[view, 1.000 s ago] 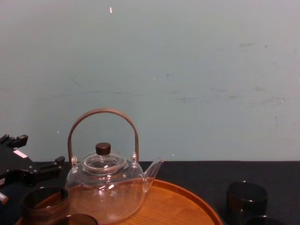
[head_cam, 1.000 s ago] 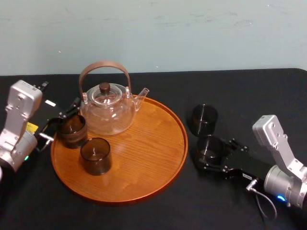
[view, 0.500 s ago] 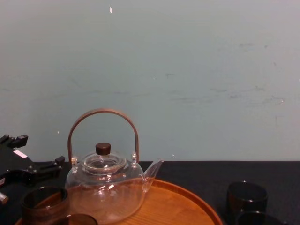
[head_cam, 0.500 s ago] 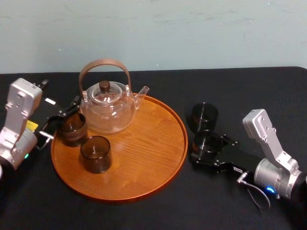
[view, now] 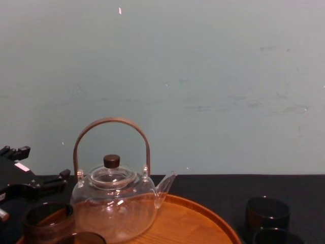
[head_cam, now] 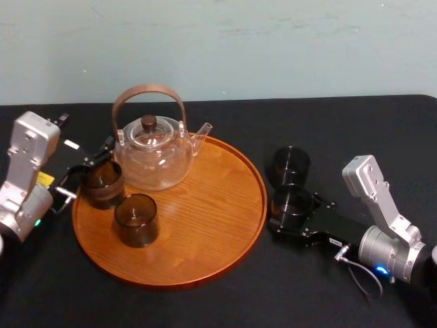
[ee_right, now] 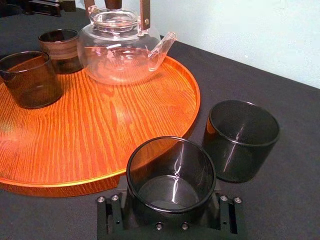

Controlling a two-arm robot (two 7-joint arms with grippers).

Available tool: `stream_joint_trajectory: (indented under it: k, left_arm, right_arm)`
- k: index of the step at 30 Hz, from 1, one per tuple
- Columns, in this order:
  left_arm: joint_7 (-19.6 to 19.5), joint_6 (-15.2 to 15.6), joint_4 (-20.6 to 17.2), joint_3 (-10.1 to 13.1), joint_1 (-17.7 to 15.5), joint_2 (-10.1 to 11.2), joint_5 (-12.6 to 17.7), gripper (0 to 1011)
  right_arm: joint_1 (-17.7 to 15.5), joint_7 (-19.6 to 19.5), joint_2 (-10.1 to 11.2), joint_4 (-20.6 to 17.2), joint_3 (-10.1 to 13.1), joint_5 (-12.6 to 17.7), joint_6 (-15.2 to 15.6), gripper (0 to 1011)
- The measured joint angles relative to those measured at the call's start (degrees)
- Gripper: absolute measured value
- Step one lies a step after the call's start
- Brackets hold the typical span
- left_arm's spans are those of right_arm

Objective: Pick up the glass from the table and place it on the tray.

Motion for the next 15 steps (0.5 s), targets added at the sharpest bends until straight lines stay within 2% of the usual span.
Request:
stream_joint_trajectory:
  k: [5,15]
  left_arm:
    - [0.0,0.0,0.0,0.0,0.0,0.0,0.0,1001]
    - [0.0,0.0,0.0,0.0,0.0,0.0,0.0,1001]
  right_arm:
    - [-0.1,-0.1,0.1,-0.1,0.0,0.0,0.0,904]
    - [-0.2,-0.2,0.1,-0.3,0.1,-0.1,0.0,904]
